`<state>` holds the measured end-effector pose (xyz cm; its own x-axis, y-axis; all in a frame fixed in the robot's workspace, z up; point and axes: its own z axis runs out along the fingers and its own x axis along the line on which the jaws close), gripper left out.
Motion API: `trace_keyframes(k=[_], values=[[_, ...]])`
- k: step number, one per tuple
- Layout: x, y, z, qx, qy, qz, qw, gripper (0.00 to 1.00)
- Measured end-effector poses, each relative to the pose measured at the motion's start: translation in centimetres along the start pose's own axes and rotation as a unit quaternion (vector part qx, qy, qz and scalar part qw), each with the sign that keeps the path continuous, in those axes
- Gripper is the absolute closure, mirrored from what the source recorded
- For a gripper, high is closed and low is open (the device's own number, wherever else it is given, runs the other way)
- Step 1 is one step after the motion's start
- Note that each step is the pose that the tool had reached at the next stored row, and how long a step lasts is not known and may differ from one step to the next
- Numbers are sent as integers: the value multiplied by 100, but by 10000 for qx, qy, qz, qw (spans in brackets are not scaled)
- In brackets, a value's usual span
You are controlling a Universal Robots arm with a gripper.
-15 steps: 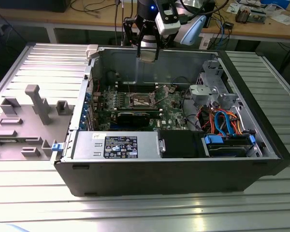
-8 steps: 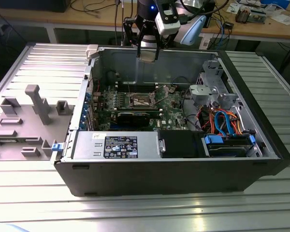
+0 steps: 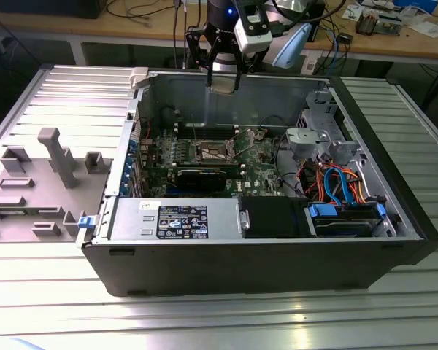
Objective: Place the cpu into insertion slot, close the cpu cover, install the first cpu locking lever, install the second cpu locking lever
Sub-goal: 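Place the cpu into insertion slot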
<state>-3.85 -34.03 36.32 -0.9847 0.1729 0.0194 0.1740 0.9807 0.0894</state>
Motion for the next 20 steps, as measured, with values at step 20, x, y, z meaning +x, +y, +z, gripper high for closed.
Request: trace_keyframes(k=[20], values=[[0,0,0,-1,-7,75,10000,46]])
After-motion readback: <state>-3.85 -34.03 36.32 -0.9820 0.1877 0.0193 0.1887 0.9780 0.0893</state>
